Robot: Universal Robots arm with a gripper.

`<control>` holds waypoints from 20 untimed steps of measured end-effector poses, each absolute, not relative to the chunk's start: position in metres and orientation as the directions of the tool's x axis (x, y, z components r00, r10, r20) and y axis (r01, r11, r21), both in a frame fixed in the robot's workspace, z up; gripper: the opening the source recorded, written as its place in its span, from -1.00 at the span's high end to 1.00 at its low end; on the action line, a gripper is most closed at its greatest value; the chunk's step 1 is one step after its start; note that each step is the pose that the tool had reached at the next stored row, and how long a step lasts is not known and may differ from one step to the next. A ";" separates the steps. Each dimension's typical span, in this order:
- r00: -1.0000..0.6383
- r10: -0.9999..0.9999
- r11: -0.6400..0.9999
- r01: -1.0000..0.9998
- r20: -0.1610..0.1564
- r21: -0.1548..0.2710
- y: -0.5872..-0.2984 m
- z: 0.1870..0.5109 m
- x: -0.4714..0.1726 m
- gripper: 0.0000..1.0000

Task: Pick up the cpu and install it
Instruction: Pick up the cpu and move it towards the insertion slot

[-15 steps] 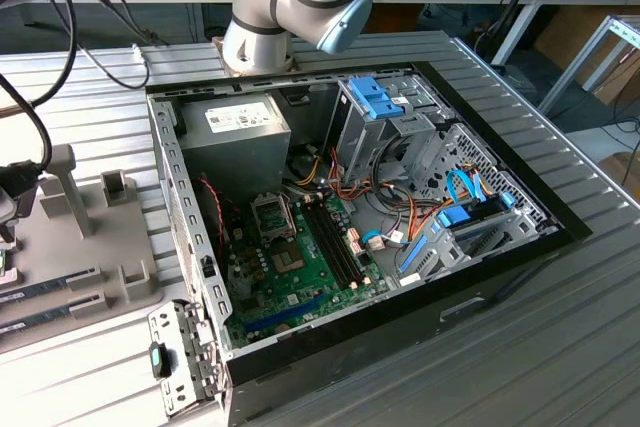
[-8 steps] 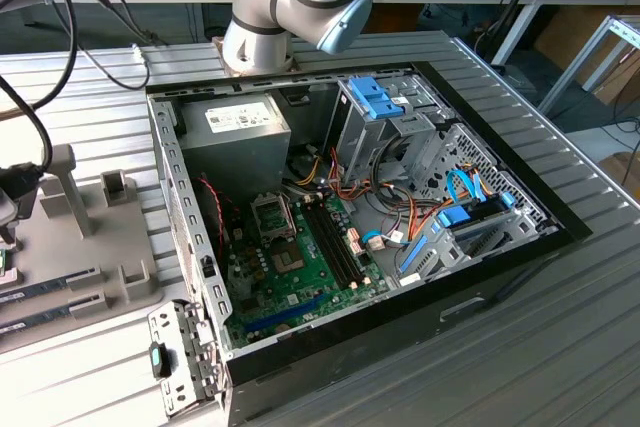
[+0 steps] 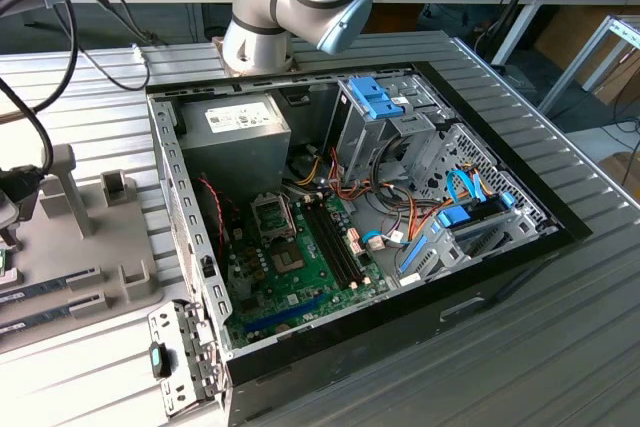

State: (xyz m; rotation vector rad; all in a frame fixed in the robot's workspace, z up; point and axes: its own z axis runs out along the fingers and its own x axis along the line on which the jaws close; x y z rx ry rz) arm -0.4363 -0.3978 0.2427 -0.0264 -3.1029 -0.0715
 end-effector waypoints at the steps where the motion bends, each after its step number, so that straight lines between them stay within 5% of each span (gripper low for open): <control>1: -0.999 0.016 0.999 0.018 0.038 0.046 -0.398 0.243 -0.436 0.04; 20: -0.999 0.006 0.999 0.008 0.038 0.047 -0.396 0.216 -0.449 0.04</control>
